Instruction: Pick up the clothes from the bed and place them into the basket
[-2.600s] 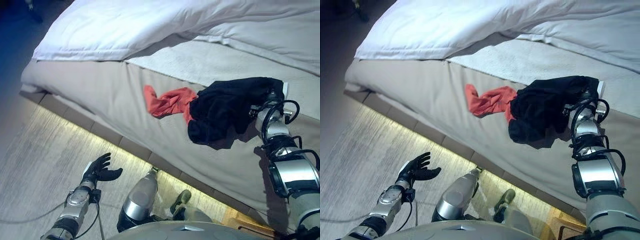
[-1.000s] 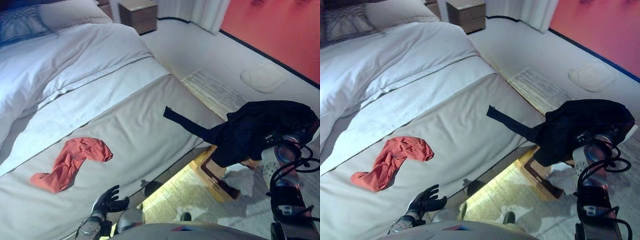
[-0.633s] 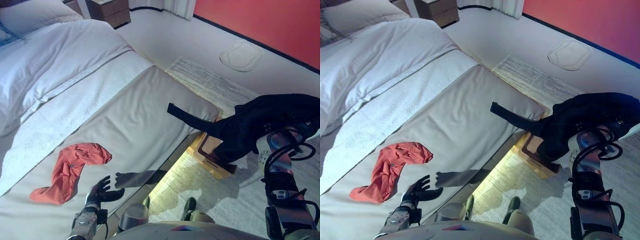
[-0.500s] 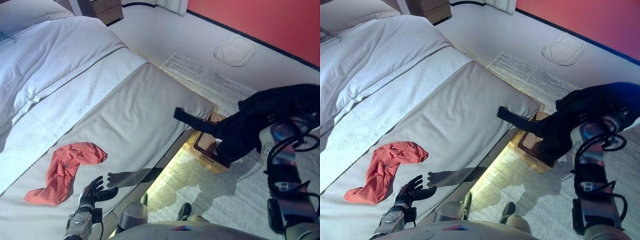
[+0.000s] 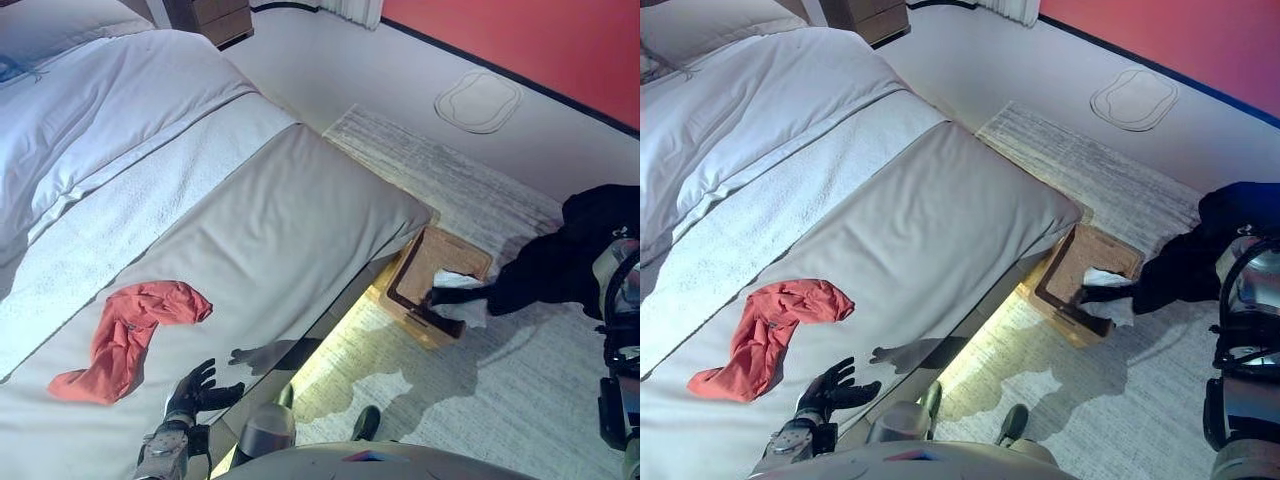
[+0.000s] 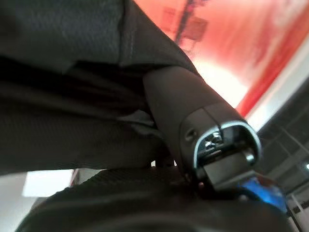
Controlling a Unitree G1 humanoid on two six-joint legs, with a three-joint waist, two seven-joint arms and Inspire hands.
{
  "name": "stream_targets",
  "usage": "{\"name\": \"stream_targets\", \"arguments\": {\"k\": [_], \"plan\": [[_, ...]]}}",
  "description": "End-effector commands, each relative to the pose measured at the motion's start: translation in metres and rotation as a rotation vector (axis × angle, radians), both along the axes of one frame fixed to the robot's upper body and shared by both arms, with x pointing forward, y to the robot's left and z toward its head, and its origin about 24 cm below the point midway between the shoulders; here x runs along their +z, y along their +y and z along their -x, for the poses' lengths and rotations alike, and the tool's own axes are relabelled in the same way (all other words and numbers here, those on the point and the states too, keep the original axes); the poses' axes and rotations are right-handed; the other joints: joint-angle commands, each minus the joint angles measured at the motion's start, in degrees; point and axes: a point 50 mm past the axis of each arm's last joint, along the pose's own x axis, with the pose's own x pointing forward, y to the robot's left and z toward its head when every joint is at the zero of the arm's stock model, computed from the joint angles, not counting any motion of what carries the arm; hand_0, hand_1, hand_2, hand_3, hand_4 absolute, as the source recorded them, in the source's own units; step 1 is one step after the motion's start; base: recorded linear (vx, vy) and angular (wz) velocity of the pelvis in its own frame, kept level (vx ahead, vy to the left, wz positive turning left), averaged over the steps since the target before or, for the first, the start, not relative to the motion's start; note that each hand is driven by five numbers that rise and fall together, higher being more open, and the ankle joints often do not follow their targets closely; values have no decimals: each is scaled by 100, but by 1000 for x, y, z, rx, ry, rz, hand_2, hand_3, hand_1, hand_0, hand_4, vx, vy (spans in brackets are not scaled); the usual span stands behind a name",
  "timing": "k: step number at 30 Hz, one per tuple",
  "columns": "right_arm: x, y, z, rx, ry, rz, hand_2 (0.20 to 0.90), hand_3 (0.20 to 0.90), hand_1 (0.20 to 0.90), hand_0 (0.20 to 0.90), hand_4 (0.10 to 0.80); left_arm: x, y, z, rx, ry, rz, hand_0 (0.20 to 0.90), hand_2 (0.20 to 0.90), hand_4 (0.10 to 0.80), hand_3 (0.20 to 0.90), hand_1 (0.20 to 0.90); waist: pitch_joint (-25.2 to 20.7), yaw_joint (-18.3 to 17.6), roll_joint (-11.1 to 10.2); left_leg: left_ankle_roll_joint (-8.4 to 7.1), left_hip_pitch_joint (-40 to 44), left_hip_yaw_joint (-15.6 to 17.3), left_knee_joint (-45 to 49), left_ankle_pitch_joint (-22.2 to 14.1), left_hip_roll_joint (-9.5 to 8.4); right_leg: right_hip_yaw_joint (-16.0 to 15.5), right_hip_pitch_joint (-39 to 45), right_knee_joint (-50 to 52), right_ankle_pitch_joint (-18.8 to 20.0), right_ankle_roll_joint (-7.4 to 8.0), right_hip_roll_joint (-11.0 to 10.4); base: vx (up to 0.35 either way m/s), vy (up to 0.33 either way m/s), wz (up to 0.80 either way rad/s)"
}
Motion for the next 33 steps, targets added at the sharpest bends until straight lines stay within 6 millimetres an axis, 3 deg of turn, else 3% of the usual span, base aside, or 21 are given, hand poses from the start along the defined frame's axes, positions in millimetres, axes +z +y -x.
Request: {"name": "stream_targets", "arguments": {"k": [1,9,16,20,21,23,30,33], "plan": [[99,-20,13,-52,-145,309,300,200,300,300,100,14,20,-12,-56,-48,-77,900,900,800,900,900,-435,159,-5,-244,-628,-725,-189,327,-114,-266,300,299,-403,238,4,-76,-40,2],[60,-29,8,34,-11,190,300,200,300,300,100,17,13,-23,-102,-109,-34,900,900,800,900,900,-54,224,261,-298,-997,-918,-97,455,-147,-416,33,385,-411,186,-104,-61,-6,7],[59,-21,-5,57,-27,180,300,200,300,300,100,27,2,-49,-149,-212,9,900,900,800,900,900,472,263,559,-319,-1586,-1097,190,514,-210,-563,-474,716,-487,98,-243,-121,-26,13],[92,-6,-14,23,-121,308,300,200,300,300,100,29,-2,-51,-137,-243,11,900,900,800,900,900,784,251,687,-324,-1718,-1137,152,537,-228,-549,-676,762,-484,104,-253,-82,-42,-1],[109,-1,-13,-2,-194,364,300,200,300,300,100,29,0,-48,-126,-249,9,900,900,800,900,900,828,254,709,-330,-1747,-1126,107,553,-216,-546,-721,753,-488,117,-246,-28,-14,-4],[119,1,-12,-18,-234,388,300,200,300,300,100,29,2,-46,-117,-250,8,900,900,800,900,900,844,254,719,-338,-1745,-1117,80,559,-202,-554,-724,764,-507,122,-245,-8,-5,-2],[170,-5,10,-129,-405,456,300,200,300,300,100,31,16,-36,-111,-229,1,900,900,800,900,900,659,347,699,-386,-1613,-1126,33,521,-171,-695,-552,787,-628,129,-286,79,15,3],[183,-9,19,-181,-385,483,300,200,300,300,100,33,20,-36,-132,-217,6,900,900,800,900,900,535,381,653,-400,-1556,-1111,29,500,-166,-750,-476,781,-645,141,-291,106,9,9]]}}
